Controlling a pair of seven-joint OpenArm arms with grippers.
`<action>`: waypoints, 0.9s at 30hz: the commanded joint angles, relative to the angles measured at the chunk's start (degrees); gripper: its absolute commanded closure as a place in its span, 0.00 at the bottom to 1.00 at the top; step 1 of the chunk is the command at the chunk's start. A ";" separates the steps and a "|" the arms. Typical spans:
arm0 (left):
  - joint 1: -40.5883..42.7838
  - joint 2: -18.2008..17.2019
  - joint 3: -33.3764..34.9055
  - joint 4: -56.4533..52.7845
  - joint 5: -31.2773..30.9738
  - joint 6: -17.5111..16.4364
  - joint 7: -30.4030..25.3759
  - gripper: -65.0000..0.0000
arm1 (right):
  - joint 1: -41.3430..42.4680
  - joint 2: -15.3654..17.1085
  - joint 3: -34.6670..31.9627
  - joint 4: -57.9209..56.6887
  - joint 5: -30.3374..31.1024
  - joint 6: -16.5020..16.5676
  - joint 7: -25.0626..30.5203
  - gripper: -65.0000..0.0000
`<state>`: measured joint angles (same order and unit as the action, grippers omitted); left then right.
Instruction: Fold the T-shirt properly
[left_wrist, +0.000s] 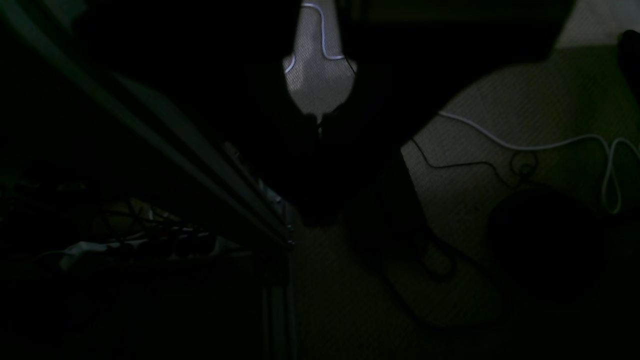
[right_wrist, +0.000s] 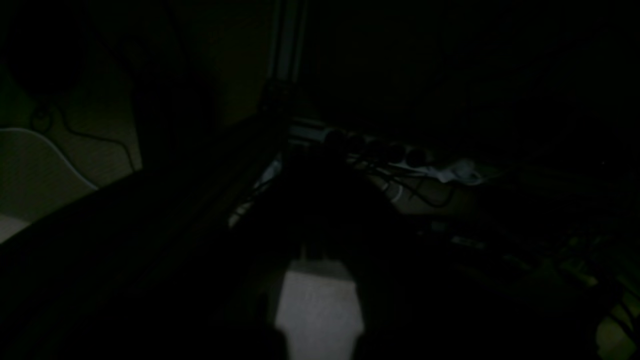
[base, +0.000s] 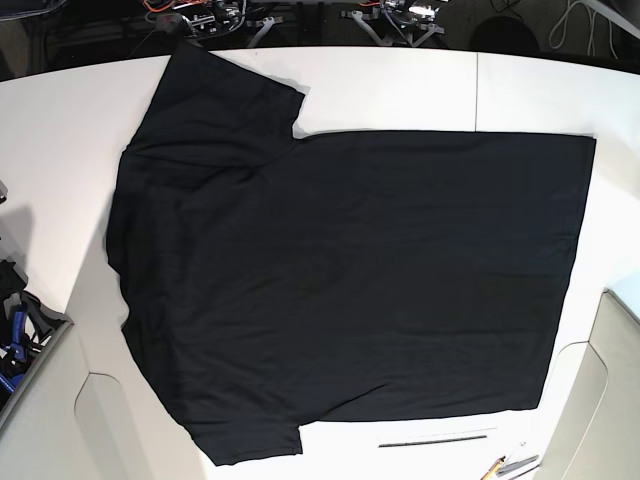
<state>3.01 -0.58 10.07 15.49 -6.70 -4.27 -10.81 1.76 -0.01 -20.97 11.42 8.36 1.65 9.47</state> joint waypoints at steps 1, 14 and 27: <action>-0.15 0.42 0.00 0.37 -0.11 0.15 -0.98 1.00 | 0.31 0.00 -0.04 0.44 0.35 -0.39 1.01 1.00; -0.13 0.42 0.00 1.79 -0.13 0.15 -0.98 1.00 | 0.28 0.00 -0.04 0.44 0.35 -0.37 1.03 1.00; -0.13 0.42 0.00 1.79 -0.13 0.15 -0.96 1.00 | 0.28 0.00 -0.04 0.44 0.35 -0.39 1.03 1.00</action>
<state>2.98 -0.45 10.07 16.91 -6.70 -4.27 -10.96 1.76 -0.01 -20.97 11.42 8.56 1.65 9.65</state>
